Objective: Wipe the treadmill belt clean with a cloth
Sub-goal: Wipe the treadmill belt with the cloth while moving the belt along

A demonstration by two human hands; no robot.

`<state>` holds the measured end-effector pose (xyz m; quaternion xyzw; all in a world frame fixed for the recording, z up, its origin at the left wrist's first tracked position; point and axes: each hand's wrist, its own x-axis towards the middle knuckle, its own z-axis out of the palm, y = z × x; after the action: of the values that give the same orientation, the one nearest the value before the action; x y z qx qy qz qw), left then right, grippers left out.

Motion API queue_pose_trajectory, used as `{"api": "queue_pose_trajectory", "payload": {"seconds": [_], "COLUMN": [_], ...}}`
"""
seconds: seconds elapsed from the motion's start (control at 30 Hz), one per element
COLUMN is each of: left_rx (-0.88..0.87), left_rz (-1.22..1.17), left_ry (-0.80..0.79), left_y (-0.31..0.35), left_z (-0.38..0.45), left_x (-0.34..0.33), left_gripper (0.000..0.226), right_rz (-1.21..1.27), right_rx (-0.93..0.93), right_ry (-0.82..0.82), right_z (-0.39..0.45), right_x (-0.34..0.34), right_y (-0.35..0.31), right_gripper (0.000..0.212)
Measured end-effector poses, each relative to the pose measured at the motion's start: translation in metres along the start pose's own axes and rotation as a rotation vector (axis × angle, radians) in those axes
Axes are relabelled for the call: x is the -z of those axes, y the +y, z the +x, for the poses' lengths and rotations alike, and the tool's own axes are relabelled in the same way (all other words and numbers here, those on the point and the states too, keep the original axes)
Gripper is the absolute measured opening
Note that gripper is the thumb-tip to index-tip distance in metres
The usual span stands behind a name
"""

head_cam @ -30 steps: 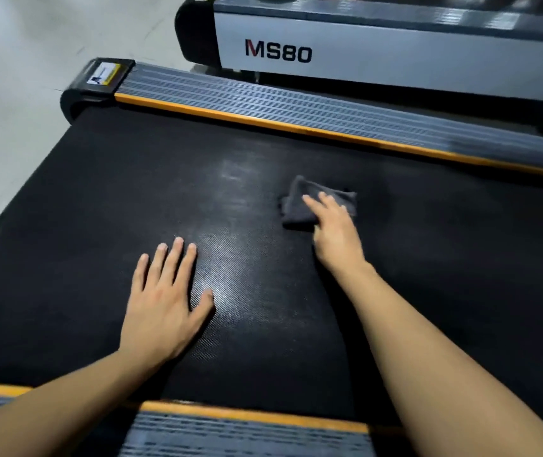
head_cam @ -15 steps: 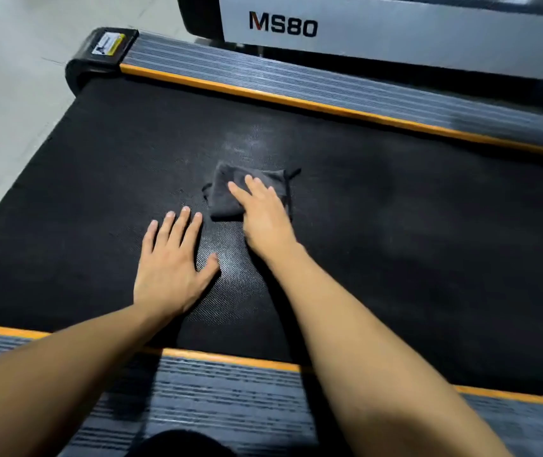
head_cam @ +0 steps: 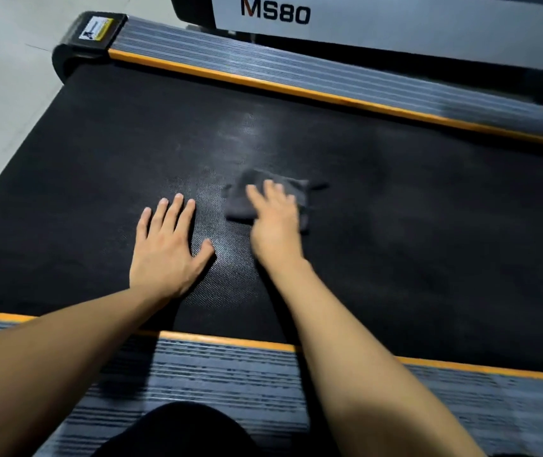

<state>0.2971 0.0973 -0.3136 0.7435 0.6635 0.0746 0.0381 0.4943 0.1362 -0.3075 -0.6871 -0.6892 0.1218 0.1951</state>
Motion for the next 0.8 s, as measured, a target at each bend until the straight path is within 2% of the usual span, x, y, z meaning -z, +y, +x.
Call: {"api": "queue_pose_trajectory", "payload": {"seconds": [0.1,0.17,0.33,0.47,0.7,0.8], "left_rx": [-0.006,-0.012,-0.008,0.0,-0.012,-0.029], "left_rz": [0.001,-0.005,-0.019,-0.019,-0.033,-0.016], "left_ry": [-0.005,-0.006,0.009,0.014,0.01,-0.017], "left_y": [-0.001,-0.002,-0.001,0.0,0.001,-0.002], "left_z": [-0.001,-0.001,-0.001,-0.001,-0.001,-0.002], "left_x": [0.001,0.001,0.0,-0.001,0.003,0.004], "left_gripper": [0.079,0.079,0.078,0.077,0.07,0.07], "right_rz": [0.033,0.023,0.029,0.035,0.105,0.097], "right_rx": [0.124,0.157,-0.117,-0.277,0.059,0.111], "right_ry": [-0.066,-0.075,0.016,0.066,-0.071,-0.096], "right_z": [0.002,-0.003,-0.044,-0.057,-0.047,-0.053], "right_x": [-0.01,0.003,0.063,0.074,0.006,0.018], "right_y": [-0.029,-0.005,0.095,0.098,-0.029,-0.013], "right_gripper": [0.071,0.071,0.07,0.065,0.064,0.067]}}
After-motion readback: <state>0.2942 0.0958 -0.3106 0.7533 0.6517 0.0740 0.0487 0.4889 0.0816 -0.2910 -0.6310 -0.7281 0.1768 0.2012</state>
